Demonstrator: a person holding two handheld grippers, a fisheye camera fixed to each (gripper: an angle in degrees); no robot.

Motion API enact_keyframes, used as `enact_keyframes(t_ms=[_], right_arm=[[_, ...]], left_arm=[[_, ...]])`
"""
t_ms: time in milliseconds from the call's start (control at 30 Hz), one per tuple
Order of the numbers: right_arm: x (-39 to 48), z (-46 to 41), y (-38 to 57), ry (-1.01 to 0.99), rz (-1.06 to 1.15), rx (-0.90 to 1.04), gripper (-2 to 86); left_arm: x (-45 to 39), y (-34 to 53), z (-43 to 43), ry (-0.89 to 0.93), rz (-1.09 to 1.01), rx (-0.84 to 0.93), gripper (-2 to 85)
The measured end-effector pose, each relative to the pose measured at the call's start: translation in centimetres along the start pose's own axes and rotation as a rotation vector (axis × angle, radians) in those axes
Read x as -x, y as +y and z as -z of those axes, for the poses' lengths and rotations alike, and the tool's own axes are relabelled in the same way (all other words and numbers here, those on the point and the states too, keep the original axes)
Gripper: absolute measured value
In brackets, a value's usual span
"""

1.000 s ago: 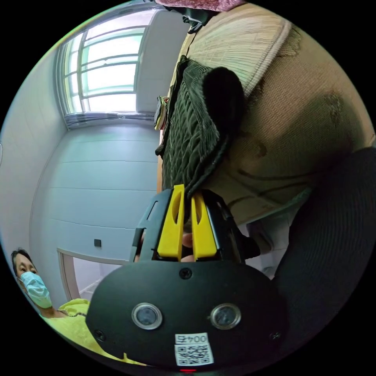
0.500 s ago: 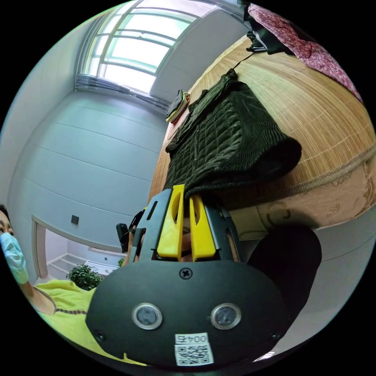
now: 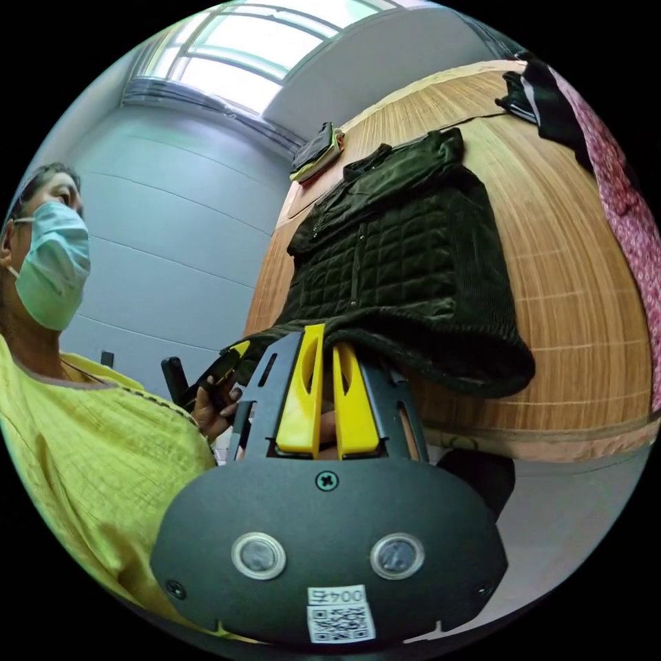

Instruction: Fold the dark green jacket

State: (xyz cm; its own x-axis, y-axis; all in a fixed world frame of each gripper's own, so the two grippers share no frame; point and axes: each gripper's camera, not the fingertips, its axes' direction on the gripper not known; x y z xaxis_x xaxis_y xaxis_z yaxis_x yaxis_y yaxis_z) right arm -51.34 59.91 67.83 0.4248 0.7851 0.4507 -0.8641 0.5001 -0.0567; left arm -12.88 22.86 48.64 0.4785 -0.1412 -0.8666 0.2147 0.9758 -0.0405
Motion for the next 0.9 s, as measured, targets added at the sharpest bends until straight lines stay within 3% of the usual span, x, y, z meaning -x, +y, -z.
enact_keyframes(t_ms=[200,400,533,767,900], right_arm=[[4.9,3.9,-7.4,0.015,-0.001,-0.004,0.1],[7.9,5.3,-16.5,0.023,-0.012,0.004,-0.3],[8.7,5.0,-23.4,0.045,-0.037,0.018,-0.1],[5.9,0.2,-34.7,0.082,-0.076,0.067,0.2],[-0.1,-5.6,-41.7,0.071,-0.158,0.089,0.9]], left_arm=[[-1.0,-10.8,1.7,0.005,0.086,0.031,5.4],[-1.1,-23.8,0.9,-0.014,0.040,0.116,5.3],[1.6,-31.5,-1.2,0.049,0.146,0.184,5.2],[9.6,-44.7,-10.8,0.017,0.224,0.342,5.0],[17.6,-49.6,-19.2,0.044,0.388,0.406,5.3]])
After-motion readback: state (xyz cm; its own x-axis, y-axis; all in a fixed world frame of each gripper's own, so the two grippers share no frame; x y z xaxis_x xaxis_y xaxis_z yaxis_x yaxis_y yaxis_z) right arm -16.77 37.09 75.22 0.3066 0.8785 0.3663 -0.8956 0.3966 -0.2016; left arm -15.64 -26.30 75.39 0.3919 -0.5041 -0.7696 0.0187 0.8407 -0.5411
